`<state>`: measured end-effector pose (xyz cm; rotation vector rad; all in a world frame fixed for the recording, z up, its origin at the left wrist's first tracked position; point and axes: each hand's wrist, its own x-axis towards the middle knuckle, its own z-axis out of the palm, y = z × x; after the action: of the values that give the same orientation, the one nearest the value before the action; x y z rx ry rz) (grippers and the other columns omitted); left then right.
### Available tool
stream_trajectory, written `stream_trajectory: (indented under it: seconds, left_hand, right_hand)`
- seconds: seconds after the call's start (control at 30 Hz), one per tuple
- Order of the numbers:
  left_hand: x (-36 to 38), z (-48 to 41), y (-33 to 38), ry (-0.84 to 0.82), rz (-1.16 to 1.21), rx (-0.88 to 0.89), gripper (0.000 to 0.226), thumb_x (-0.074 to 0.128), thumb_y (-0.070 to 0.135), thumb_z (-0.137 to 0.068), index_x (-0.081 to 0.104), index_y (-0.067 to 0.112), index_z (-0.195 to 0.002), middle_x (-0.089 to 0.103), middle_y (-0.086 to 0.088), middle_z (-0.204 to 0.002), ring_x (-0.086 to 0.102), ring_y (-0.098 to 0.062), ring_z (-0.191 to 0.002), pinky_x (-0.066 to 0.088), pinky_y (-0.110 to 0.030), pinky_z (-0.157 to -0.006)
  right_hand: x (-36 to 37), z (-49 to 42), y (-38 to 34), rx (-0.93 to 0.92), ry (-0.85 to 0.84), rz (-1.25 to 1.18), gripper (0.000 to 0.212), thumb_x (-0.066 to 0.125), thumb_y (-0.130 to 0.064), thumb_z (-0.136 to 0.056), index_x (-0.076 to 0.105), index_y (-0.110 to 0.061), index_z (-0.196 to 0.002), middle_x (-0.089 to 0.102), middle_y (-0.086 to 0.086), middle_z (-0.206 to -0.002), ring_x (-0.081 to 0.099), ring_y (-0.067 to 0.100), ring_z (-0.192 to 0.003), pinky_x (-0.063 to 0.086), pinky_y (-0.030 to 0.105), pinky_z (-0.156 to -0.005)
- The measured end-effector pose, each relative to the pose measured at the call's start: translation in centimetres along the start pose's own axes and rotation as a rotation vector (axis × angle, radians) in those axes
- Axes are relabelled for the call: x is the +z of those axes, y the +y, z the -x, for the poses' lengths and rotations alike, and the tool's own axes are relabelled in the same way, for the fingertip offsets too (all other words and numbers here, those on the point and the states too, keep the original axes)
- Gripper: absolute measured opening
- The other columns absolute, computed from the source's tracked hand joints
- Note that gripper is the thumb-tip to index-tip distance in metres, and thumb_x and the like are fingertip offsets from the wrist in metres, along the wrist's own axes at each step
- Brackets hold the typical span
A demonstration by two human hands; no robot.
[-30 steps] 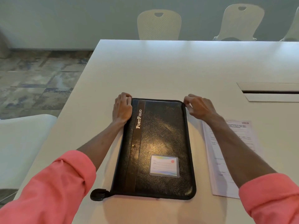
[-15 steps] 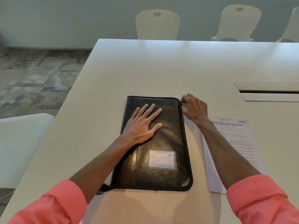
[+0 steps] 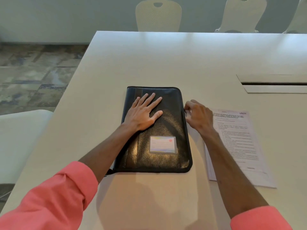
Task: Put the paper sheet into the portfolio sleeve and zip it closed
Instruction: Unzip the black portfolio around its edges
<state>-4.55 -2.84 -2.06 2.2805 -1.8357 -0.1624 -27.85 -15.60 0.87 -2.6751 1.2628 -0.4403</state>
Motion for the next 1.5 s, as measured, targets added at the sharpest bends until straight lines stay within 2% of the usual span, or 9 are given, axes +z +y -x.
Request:
stream_trajectory:
  seconds: [0.17,0.5,0.7,0.8,0.9,1.07,1.2,1.37,1.5]
  left_hand:
    - [-0.1,0.5,0.4,0.003,-0.008,-0.001,0.073,0.019,0.077,-0.107,0.007,0.049,-0.173,0.006,0.008,-0.185,0.001,-0.016,-0.171,0.002,-0.048,-0.139]
    - [-0.7,0.8,1.0,-0.007,-0.02,-0.037,0.073,0.017,0.078,-0.107,0.008,0.049,-0.173,0.005,0.007,-0.185,0.001,-0.017,-0.171,0.0,-0.048,-0.139]
    - [-0.9,1.7,1.5,0.053,0.011,-0.11,0.076,0.026,0.078,-0.107,0.022,0.042,-0.173,0.015,0.001,-0.184,0.008,-0.022,-0.171,0.004,-0.048,-0.139]
    - [-1.5,2.6,1.3,0.071,0.112,-0.15,0.074,0.036,0.072,-0.108,0.032,0.034,-0.172,0.02,-0.003,-0.183,0.011,-0.023,-0.171,0.006,-0.05,-0.139]
    - [-2.2,5.0,-0.7,0.038,0.171,-0.09,0.072,0.041,0.07,-0.107,0.037,0.035,-0.17,0.019,-0.001,-0.183,0.008,-0.02,-0.171,0.002,-0.051,-0.139]
    - [-1.3,10.5,-3.3,0.023,0.21,-0.036,0.071,0.044,0.07,-0.107,0.023,0.048,-0.171,0.008,0.011,-0.184,-0.002,-0.012,-0.171,0.003,-0.047,-0.136]
    - [-1.1,10.5,-2.8,0.045,0.257,-0.083,0.068,0.049,0.067,-0.108,0.026,0.05,-0.17,0.01,0.015,-0.183,0.0,-0.009,-0.17,0.01,-0.046,-0.137]
    - [-0.9,10.6,-2.7,0.044,0.268,-0.102,0.068,0.048,0.069,-0.107,0.027,0.052,-0.169,0.011,0.016,-0.183,0.0,-0.009,-0.17,0.014,-0.05,-0.138]
    - [-1.0,10.7,-2.5,0.047,0.271,-0.121,0.068,0.046,0.07,-0.107,0.026,0.052,-0.169,0.01,0.015,-0.184,0.0,-0.01,-0.17,0.012,-0.053,-0.138]
  right_hand:
    - [-0.7,3.4,-0.4,0.027,-0.015,-0.005,0.009,0.072,-0.015,-0.097,0.066,-0.022,-0.099,0.062,-0.006,-0.095,0.064,0.021,-0.08,0.058,0.039,-0.072]
    - [-1.9,11.4,-1.2,0.062,-0.025,-0.039,0.003,0.068,-0.017,-0.101,0.066,-0.02,-0.1,0.062,-0.006,-0.095,0.057,0.019,-0.074,0.041,0.03,-0.065]
    - [-2.0,14.5,-1.7,0.108,-0.012,-0.075,0.004,0.07,-0.017,-0.101,0.067,-0.019,-0.099,0.065,-0.006,-0.096,0.06,0.019,-0.074,0.044,0.03,-0.063]
    - [-2.1,14.6,-2.0,0.137,0.019,-0.079,0.001,0.07,-0.018,-0.101,0.07,-0.018,-0.101,0.068,-0.003,-0.1,0.065,0.023,-0.078,0.054,0.035,-0.064]
    - [-1.9,14.7,-2.2,0.155,0.044,-0.081,0.002,0.07,-0.017,-0.101,0.071,-0.017,-0.102,0.068,-0.001,-0.101,0.067,0.026,-0.079,0.059,0.041,-0.066]
    - [-1.5,15.2,-2.2,0.153,0.071,-0.085,0.005,0.069,-0.011,-0.1,0.069,-0.016,-0.1,0.065,-0.003,-0.1,0.06,0.025,-0.072,0.039,0.03,-0.061]
    - [-1.9,16.5,-1.7,0.124,0.043,-0.083,0.01,0.07,-0.009,-0.098,0.068,-0.018,-0.098,0.065,-0.007,-0.097,0.058,0.023,-0.071,0.036,0.027,-0.056]
    - [-2.9,19.8,-1.9,0.144,0.006,-0.137,0.015,0.073,-0.012,-0.094,0.065,-0.024,-0.09,0.066,-0.01,-0.091,0.062,0.022,-0.074,0.048,0.032,-0.06]
    - [-3.0,22.5,-3.3,0.227,0.011,-0.214,0.014,0.078,-0.019,-0.091,0.067,-0.025,-0.084,0.068,-0.012,-0.085,0.063,0.017,-0.072,0.056,0.035,-0.063]
